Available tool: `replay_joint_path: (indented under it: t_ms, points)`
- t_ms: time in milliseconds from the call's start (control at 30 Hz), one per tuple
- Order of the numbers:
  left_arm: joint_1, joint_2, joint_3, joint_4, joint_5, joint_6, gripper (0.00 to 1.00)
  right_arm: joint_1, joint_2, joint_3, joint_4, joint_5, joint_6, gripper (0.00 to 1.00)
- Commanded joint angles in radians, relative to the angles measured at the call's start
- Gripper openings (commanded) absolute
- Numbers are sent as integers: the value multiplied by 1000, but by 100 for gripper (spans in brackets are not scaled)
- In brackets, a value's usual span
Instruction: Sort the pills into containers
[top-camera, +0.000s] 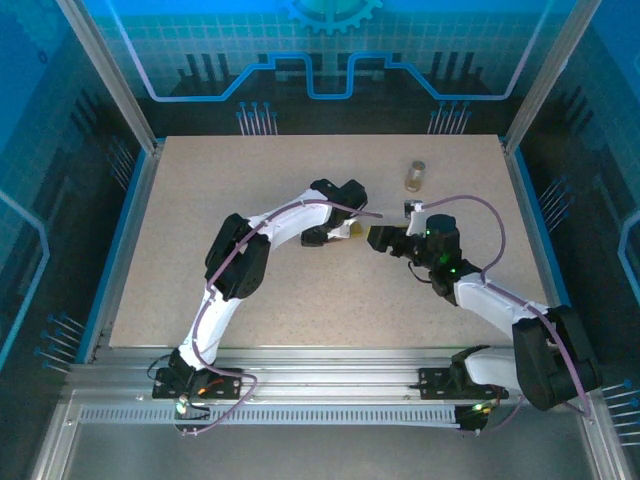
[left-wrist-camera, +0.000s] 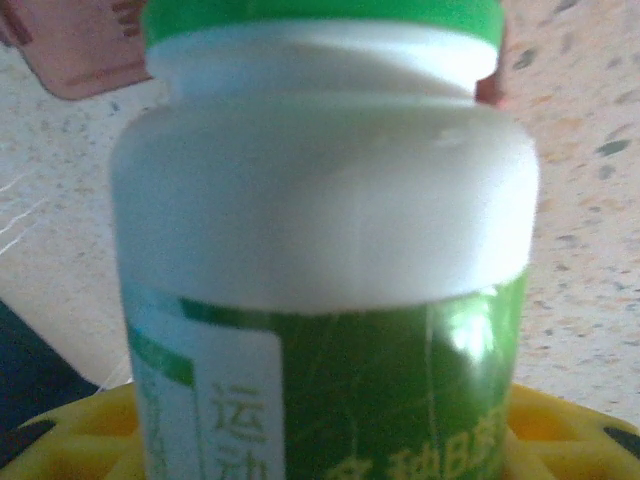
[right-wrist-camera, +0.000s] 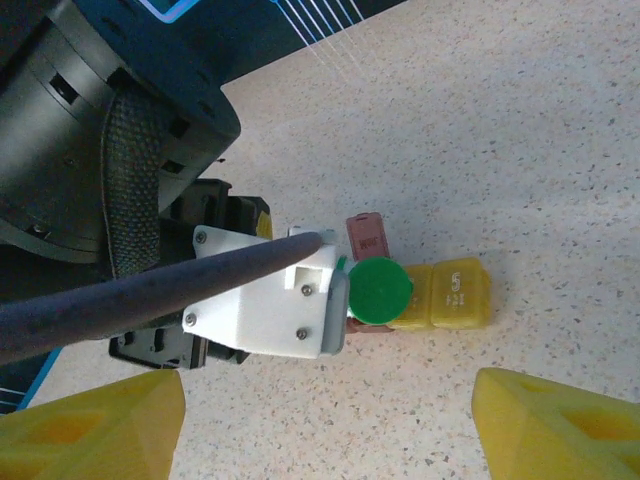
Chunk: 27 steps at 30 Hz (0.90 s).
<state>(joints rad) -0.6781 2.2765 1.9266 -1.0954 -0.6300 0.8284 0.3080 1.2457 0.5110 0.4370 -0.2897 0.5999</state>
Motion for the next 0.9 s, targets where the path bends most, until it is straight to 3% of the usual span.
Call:
replay_joint_path:
  t_ms: [0,467,667,867]
  points:
    - [-6,5,-14,-5,-70,51,0,-13,7,-12,24,-17,18,77]
    - [21,-25,20,-22,104,-94,0,-15,23,-6,8,-4,-4,77]
    - [44,-105,-93,76,216,-138,0,-15,23,-6,-6,15,-21,77]
    - [66,-175,-200,170,254,-175,0,-15,22,0,-27,30,-48,77]
